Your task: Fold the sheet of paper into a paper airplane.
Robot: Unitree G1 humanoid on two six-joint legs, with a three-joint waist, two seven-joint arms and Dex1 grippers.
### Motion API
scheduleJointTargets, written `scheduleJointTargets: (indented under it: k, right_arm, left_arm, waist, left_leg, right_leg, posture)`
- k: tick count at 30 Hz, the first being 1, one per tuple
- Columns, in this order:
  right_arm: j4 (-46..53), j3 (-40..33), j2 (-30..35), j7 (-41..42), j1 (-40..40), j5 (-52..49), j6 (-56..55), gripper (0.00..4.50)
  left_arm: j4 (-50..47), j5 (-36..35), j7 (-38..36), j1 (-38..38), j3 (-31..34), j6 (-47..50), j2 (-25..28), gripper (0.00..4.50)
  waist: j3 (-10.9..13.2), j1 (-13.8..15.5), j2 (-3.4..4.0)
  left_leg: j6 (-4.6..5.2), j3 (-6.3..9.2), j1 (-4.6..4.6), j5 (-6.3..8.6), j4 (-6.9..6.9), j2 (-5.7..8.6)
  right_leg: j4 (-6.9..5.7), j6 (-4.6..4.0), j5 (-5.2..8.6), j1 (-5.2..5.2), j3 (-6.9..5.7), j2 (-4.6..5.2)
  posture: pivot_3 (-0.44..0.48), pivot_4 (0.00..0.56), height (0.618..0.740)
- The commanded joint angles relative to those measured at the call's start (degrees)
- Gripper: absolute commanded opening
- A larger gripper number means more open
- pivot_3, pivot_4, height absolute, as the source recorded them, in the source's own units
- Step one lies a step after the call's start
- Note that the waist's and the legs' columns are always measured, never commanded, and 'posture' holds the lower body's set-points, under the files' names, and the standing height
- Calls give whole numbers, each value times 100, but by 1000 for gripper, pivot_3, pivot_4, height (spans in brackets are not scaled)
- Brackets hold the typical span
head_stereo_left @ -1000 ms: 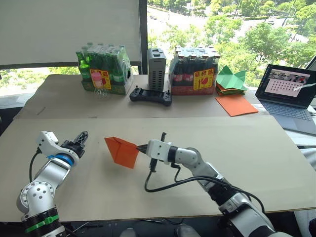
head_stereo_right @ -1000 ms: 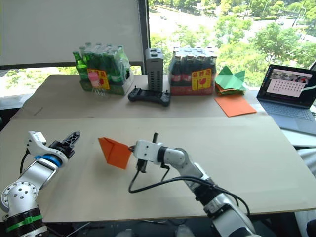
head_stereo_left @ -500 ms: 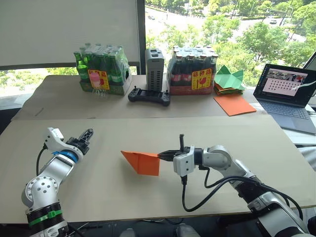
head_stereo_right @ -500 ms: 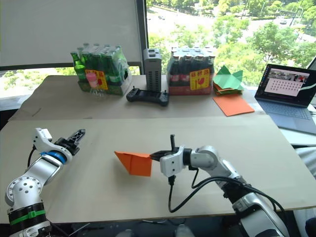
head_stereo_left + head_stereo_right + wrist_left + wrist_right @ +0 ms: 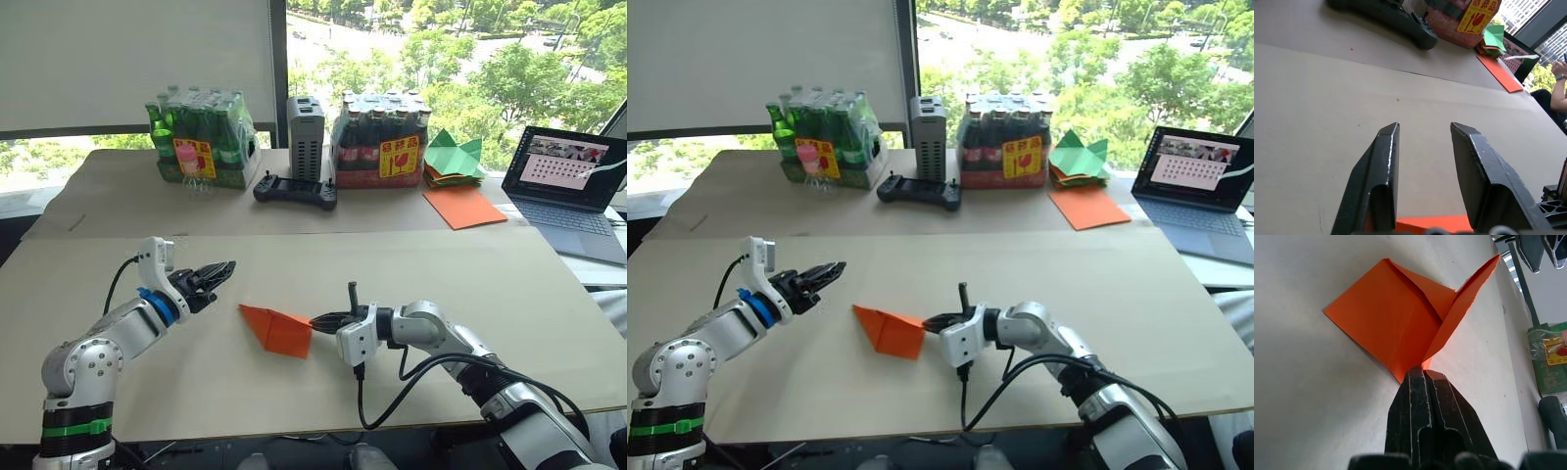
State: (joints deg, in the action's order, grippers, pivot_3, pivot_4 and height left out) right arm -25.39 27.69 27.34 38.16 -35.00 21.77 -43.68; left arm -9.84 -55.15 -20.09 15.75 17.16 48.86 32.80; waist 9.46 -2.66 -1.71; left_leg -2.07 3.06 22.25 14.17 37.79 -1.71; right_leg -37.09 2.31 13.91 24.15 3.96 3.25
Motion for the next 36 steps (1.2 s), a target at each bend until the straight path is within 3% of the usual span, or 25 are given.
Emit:
scheduleJointTargets:
  k: [1, 2, 15, 19, 28, 36]
  right_arm:
    - [90, -78, -40, -75, -72, -52, -103, 0]
    - [113, -80, -42, -74, -58, -56, -94, 0]
    - [427, -98, 103, -6, 108, -83, -135, 0]
    - [440, -48, 281, -57, 54, 64, -539, 0]
    - [-564, 57, 517, -824, -730, 1097, -1599, 0]
    - [-1352, 429, 465, -2161, -1514, 2580, -2241, 0]
  left_arm:
    - [-8, 316, -630, 59, -185, -184, 257, 404]
    - [43, 441, -829, 73, -303, -214, 339, 20]
    - [609, 1501, -2428, 319, -1177, -468, 733, 20]
    - [729, 1630, -2577, 462, -1180, -439, 692, 20]
    - [781, 1731, -2692, 540, -1150, -393, 603, 20]
    - [678, 1700, -2690, 494, -1116, -325, 588, 20]
  waist:
    - [0, -1, 0]
    - [0, -1, 0]
    - [1, 1, 1]
    - [1, 4, 1]
    - [1, -29, 1]
    - [1, -33, 1]
  left_leg:
    - [0, -1, 0, 0, 0, 0]
    - [0, -1, 0, 0, 0, 0]
    - [1, -2, 1, 0, 0, 0]
    - [1, -2, 1, 0, 0, 0]
    - [2, -4, 0, 0, 0, -1]
    - [1, -4, 0, 0, 0, -1]
  right_leg:
    - [0, 0, 0, 0, 0, 0]
    - [0, 0, 0, 0, 0, 0]
    - [0, 0, 0, 1, 0, -1]
    - [-1, 0, 0, 0, 0, 0]
    - [-4, 0, 0, 2, 2, -1]
    - [-5, 0, 0, 4, 2, -1]
  posture:
    - [0, 150, 740]
    - [0, 150, 740]
    - [0, 150, 740]
    - [0, 150, 740]
    - [0, 150, 740]
    - [0, 150, 740]
